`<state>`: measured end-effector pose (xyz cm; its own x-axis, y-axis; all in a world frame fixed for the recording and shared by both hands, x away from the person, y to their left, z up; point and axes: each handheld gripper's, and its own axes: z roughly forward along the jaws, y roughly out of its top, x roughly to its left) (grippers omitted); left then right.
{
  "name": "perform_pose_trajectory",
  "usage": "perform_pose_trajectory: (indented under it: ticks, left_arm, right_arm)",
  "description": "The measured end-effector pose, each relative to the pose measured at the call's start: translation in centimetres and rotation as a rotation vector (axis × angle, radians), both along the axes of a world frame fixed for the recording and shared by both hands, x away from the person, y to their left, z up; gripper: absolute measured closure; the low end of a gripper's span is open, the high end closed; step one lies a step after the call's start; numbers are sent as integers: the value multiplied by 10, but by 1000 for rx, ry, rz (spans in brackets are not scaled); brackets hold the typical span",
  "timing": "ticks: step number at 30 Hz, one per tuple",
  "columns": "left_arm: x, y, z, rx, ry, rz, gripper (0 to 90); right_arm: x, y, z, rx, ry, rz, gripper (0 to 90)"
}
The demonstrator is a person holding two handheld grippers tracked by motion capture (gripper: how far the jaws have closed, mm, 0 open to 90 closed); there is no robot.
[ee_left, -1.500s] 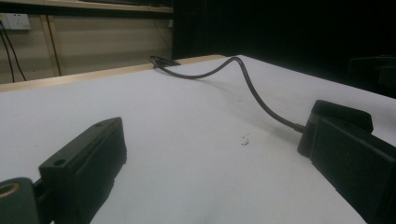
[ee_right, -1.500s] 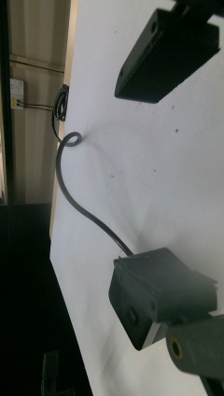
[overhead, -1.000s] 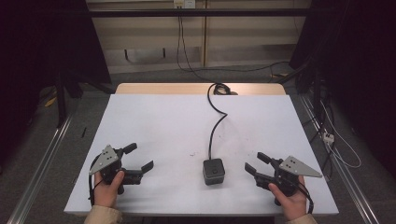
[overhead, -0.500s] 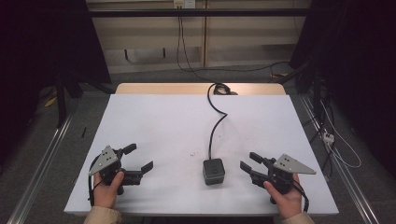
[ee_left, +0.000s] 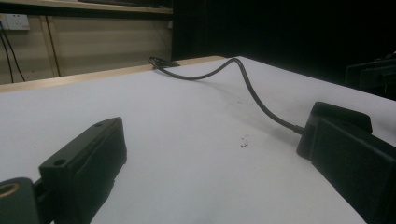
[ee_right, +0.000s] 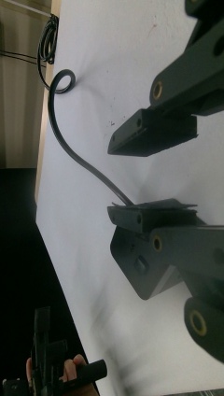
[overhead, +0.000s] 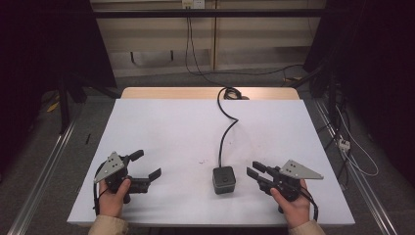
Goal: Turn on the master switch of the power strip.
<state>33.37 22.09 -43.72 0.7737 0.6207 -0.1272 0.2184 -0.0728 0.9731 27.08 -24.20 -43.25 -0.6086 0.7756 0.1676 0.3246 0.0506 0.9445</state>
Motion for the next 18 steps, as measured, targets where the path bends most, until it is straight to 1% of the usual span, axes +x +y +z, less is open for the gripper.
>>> perform_pose_trajectory:
  ticks: [5, 14, 18]
  left_arm:
    - [0, 0, 0, -1, -3, -1, 33]
    - [-1, 0, 0, 1, -3, -1, 33]
    - [-1, 0, 0, 3, -3, 0, 33]
  right_arm:
    - [2, 1, 0, 14, 3, 2, 683]
    - [4, 5, 1, 13, 2, 25, 721]
    - [5, 6, 0, 14, 11, 27, 740]
